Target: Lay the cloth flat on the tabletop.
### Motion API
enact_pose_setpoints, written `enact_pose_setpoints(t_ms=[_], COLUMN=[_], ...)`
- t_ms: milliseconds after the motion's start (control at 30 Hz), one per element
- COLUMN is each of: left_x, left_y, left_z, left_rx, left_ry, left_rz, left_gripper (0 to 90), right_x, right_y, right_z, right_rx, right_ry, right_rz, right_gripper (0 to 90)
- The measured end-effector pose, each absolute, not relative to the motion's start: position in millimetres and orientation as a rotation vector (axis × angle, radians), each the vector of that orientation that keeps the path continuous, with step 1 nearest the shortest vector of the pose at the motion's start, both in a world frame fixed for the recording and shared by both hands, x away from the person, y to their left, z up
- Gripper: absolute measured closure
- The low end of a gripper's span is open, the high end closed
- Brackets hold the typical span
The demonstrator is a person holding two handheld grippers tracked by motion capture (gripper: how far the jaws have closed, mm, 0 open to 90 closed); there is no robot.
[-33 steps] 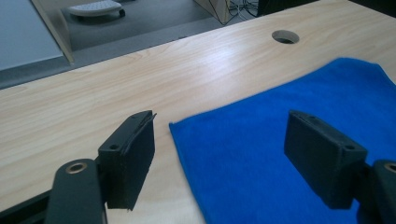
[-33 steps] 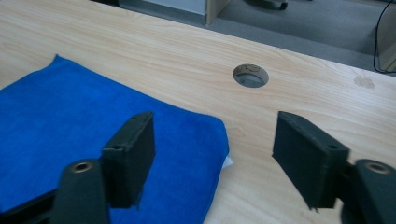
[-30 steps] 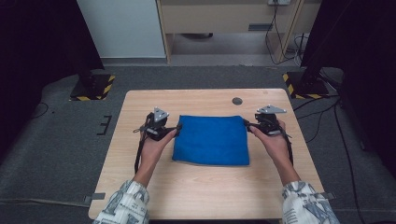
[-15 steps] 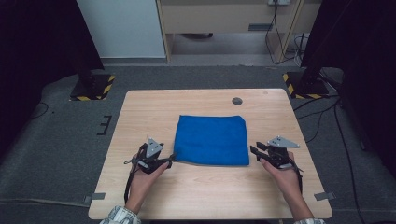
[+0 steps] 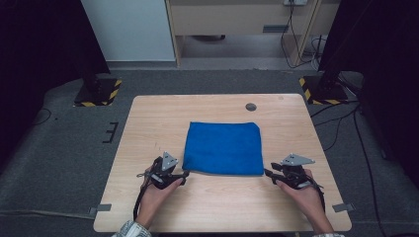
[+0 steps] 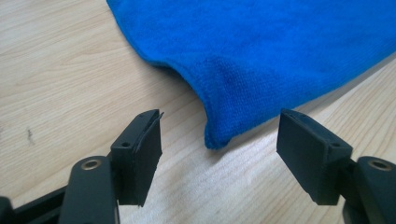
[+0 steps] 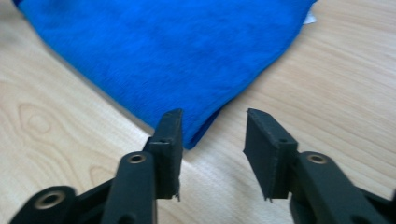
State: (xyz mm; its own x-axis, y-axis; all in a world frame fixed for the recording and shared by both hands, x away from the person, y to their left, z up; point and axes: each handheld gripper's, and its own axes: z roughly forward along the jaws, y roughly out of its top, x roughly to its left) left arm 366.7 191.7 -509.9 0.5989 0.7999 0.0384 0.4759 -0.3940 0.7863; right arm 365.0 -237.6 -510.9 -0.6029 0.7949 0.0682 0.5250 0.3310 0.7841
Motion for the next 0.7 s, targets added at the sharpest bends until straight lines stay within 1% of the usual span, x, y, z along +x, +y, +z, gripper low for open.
enact_pose_setpoints(t_ms=[33, 233, 300, 367, 500, 700], left_x=[368, 370, 371, 372, 372, 375], left_y=[194, 190, 186, 182, 181, 184], left_z=[-507, -510, -512, -515, -519, -520], left_rx=[2.053, 2.07, 2.094, 2.131, 2.148, 2.127], left_ry=[0.988, 0.988, 0.978, 0.972, 0.985, 0.992], left_rz=[0.559, 0.506, 0.492, 0.487, 0.468, 0.447], left_gripper=[28.6, 27.6, 27.7, 29.6, 37.1, 53.3], right_x=[366, 371, 371, 371, 370, 372], right_y=[-234, -225, -223, -221, -220, -219], right_z=[-513, -524, -526, -527, -527, -526], right_rx=[1.153, 1.135, 1.136, 1.13, 1.121, 1.108], right_ry=[2.314, 2.391, 2.405, 2.41, 2.425, 2.417], right_rz=[1.154, 1.107, 1.095, 1.089, 1.089, 1.113], right_gripper=[49.9, 51.4, 53.6, 55.9, 62.9, 74.6])
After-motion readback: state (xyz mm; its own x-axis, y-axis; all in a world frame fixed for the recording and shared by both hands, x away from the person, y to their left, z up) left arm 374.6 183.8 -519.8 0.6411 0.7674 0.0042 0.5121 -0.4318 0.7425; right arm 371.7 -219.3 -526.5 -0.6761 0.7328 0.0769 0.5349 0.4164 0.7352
